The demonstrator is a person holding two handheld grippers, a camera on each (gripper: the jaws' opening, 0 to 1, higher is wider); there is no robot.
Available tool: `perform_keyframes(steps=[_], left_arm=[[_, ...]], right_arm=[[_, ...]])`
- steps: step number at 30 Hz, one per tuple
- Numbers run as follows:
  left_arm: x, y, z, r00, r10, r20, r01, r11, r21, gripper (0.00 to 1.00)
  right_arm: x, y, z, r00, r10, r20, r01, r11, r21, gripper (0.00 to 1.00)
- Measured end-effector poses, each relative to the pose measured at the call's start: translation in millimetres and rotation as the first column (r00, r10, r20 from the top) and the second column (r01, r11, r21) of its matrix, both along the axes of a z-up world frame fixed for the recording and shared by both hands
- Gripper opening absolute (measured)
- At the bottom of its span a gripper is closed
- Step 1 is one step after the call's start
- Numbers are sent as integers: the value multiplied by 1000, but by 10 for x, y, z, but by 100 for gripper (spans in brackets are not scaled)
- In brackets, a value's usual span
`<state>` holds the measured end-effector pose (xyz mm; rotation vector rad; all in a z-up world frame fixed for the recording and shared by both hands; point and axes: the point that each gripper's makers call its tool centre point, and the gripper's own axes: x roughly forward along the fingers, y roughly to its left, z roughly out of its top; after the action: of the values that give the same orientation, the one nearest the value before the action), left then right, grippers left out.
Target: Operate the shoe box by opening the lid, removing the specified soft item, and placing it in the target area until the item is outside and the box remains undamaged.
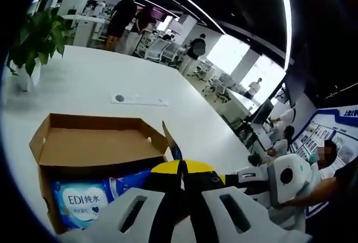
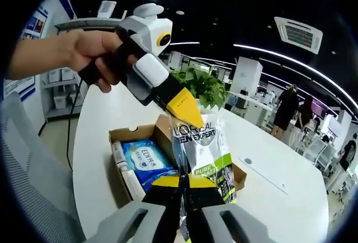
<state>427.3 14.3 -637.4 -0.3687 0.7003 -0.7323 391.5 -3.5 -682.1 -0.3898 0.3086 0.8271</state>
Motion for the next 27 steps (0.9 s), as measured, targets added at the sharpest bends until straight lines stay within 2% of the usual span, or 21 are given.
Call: perform_keyframes(steps=[10,27], left_arm=[[2,-259,-130,999,-42,-11,42,999,17,0],[4,-579,-416,995,-88,-51,91,995,49,0]], right_arm=[[3,-256,-122,1000,-25,-8,24,999,-24,0],[-8,-593,-399,998,-48,-39,46,997,-64,0]])
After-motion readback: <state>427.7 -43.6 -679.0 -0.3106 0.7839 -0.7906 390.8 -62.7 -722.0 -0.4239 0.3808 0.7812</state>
